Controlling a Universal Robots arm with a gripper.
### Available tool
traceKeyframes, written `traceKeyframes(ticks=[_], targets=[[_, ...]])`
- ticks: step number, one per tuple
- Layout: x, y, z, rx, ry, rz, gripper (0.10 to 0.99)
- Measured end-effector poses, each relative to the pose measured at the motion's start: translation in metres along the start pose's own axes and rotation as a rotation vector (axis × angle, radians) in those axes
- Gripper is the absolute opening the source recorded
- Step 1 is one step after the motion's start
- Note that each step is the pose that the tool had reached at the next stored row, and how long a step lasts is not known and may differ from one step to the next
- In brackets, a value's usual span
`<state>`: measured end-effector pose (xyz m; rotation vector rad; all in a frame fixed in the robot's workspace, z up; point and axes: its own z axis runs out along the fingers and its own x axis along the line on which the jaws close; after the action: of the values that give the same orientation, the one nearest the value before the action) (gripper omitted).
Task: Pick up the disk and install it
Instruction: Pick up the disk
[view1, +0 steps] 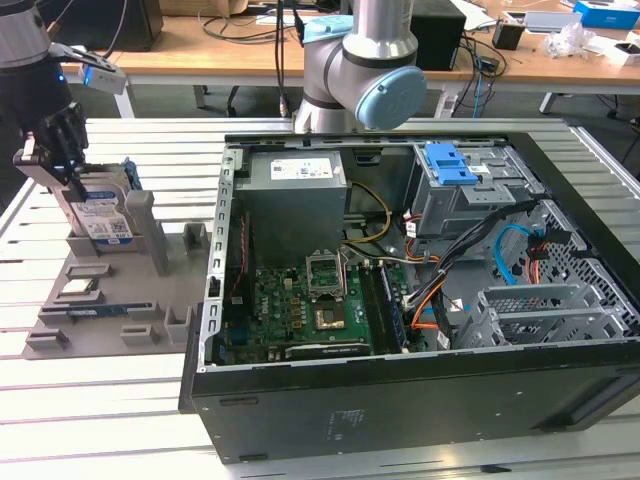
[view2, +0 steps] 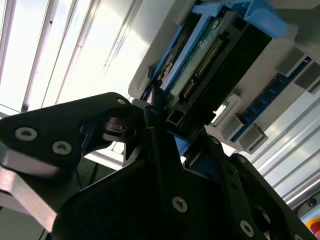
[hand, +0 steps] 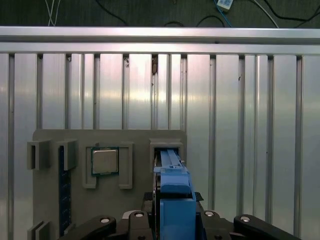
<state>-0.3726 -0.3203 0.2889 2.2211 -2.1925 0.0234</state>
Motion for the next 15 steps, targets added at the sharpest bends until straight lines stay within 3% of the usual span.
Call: traceKeyframes(ticks=[6, 15], targets=[[-0.0001, -0.0001, -0.0028, 0.000, -0.0002, 0.000, 0.365], [-0.0014, 0.0001, -0.0259, 0.000, -0.0001, 0.000, 0.365]])
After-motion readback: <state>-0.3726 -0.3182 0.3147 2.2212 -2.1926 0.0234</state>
